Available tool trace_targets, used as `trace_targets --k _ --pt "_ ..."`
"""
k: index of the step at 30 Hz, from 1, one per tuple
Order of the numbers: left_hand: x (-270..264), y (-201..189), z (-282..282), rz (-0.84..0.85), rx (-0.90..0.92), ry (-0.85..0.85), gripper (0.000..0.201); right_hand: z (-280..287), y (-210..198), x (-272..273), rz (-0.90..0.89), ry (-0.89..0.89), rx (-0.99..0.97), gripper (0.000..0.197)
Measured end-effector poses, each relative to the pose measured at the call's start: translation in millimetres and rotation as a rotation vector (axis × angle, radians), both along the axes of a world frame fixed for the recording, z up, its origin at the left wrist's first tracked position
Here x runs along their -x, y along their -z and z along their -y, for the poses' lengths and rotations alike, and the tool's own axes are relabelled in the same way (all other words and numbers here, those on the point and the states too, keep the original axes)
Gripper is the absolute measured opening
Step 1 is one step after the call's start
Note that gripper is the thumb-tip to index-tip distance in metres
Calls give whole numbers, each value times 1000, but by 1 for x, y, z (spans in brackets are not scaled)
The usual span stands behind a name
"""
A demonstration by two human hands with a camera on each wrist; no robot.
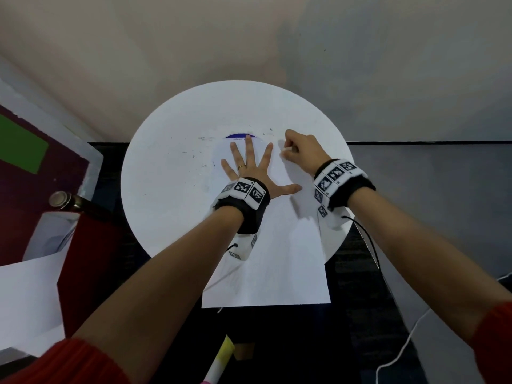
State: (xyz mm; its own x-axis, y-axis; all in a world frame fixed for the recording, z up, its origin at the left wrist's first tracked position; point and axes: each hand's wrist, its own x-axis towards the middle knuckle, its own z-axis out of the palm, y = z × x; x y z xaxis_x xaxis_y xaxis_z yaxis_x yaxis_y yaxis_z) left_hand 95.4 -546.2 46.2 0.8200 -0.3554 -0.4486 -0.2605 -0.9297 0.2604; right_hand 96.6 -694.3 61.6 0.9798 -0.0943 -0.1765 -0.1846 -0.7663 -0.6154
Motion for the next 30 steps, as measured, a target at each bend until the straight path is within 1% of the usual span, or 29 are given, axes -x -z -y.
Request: trace_targets --k 3,6,9,12,15,18,20,23,26,28,30 --pt "0 -1 -1 -2 7 -1 125 -2 1 -3 9 16 -8 16" --pt "3 1 -2 19 22 8 124 0 4 11 -15 -49 43 16" --pt "4 0 -1 19 7 23 126 -1 0 5 -21 -66 84 15" --pt "2 0 0 4 -7 29 129 -6 -2 -7 -3 -40 64 13" --pt "2 0 -1 5 -2 25 129 -2 4 -4 -1 -15 44 13" --pt "3 1 -1 16 -1 23 128 1 4 -5 -3 36 106 12" --pt "2 0 -1 11 -5 25 126 -7 4 -6 3 62 106 10" --pt "1 -1 0 1 -3 32 123 -19 4 -4 11 41 66 9" --pt "3 -1 -2 4 8 27 126 -5 -1 -3 -7 47 157 9" --pt "4 -1 -2 5 9 33 127 12 -6 0 61 130 172 8" --pt "4 -2 -2 -2 7 40 126 21 -9 6 172 205 34 10"
